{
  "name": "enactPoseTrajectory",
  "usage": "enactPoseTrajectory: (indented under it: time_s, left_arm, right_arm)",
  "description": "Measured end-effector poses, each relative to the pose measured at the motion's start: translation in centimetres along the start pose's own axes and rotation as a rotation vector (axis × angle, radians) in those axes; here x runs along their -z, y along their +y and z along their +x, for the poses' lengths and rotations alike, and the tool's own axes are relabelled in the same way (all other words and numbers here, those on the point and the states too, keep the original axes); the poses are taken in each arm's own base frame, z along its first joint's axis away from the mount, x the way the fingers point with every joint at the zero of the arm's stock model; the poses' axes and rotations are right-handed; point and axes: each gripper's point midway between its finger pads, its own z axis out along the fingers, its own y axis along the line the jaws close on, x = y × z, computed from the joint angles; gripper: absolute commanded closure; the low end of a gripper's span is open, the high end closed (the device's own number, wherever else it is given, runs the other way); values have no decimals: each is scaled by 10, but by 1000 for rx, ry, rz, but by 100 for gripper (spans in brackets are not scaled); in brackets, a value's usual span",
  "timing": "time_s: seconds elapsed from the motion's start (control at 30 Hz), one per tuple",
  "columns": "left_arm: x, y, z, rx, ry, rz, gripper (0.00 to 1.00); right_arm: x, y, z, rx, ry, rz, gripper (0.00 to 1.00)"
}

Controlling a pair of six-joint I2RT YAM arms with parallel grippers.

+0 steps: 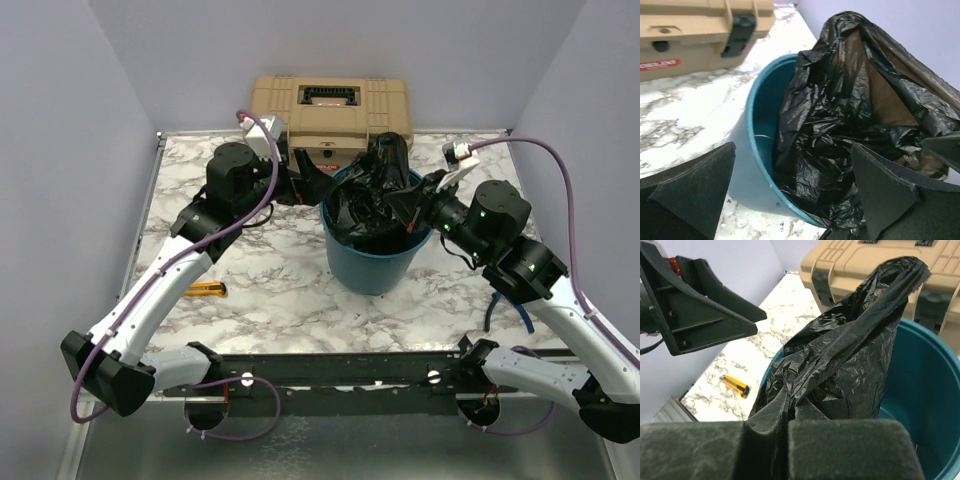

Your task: Put the trash bags into the trash bin

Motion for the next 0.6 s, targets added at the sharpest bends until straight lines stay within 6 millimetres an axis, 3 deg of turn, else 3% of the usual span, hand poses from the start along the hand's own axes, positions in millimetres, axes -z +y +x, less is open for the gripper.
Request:
enactPoseTrajectory:
  time_s: [0.1,0.27,0.6]
  left_arm:
    - [-7,-7,11,6,47,66,1]
    - [-5,-29,11,-27,73,187,1]
    - [-10,-48,5,-69,99,289,1]
  right_arm:
    - [5,-2,9,-23,14,3,99]
    - [22,5,-7,-48,-39,-24,99]
    - [41,25,-27,-89,-94,-122,99]
